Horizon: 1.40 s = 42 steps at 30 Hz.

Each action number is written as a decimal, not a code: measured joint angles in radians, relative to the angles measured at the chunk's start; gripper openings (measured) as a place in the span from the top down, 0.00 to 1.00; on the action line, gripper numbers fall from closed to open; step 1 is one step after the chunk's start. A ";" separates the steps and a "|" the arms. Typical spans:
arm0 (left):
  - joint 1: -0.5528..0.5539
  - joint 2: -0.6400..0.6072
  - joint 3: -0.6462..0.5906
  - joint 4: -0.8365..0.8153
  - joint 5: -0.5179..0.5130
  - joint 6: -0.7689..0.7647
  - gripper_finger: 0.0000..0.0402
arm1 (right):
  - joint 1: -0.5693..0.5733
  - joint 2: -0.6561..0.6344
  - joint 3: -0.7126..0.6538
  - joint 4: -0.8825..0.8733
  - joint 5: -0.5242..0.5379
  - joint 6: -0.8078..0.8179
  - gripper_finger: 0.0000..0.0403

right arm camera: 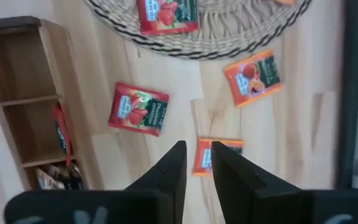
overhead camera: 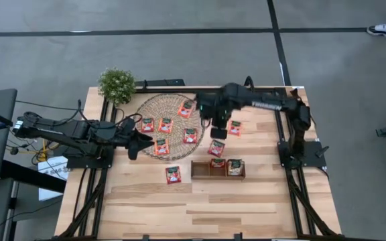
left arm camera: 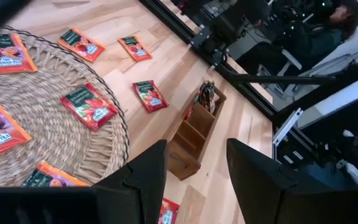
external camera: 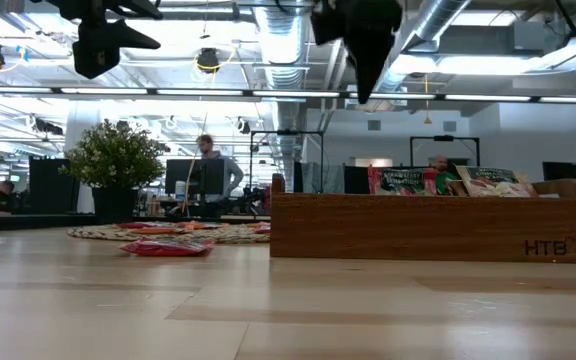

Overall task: Pick & Place Tea
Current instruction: Put the red tea bag into the middle slot of the wooden organizer

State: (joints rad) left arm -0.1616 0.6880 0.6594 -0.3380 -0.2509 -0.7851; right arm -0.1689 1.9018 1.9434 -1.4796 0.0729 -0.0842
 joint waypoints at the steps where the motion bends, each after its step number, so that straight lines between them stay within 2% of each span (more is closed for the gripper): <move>1: 0.000 0.000 0.000 0.000 -0.008 -0.012 0.61 | -0.028 0.000 0.000 0.000 -0.034 -0.012 0.82; 5: 0.000 0.000 0.000 0.000 -0.035 -0.053 0.61 | -0.119 0.000 -0.005 0.011 -0.183 -0.036 0.76; 8: 0.000 0.000 0.000 0.000 -0.044 -0.072 0.61 | -0.158 0.001 -0.051 0.048 -0.230 -0.056 0.72; 15: 0.000 0.000 0.000 0.000 -0.046 -0.098 0.61 | -0.181 0.002 -0.238 0.148 -0.230 -0.082 0.66; 24: 0.000 0.000 0.000 0.000 -0.079 -0.126 0.61 | -0.157 0.002 -0.412 0.282 -0.231 -0.079 0.67; 37: 0.000 0.000 0.000 0.000 -0.091 -0.155 0.61 | -0.055 0.005 -0.446 0.427 -0.231 -0.048 0.66; 42: 0.000 0.000 0.000 0.000 -0.092 -0.174 0.61 | -0.050 0.056 -0.446 0.444 -0.231 -0.047 0.65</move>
State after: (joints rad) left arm -0.1612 0.6884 0.6594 -0.3378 -0.3425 -0.9593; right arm -0.2185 1.9575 1.4973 -1.0354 -0.1581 -0.1314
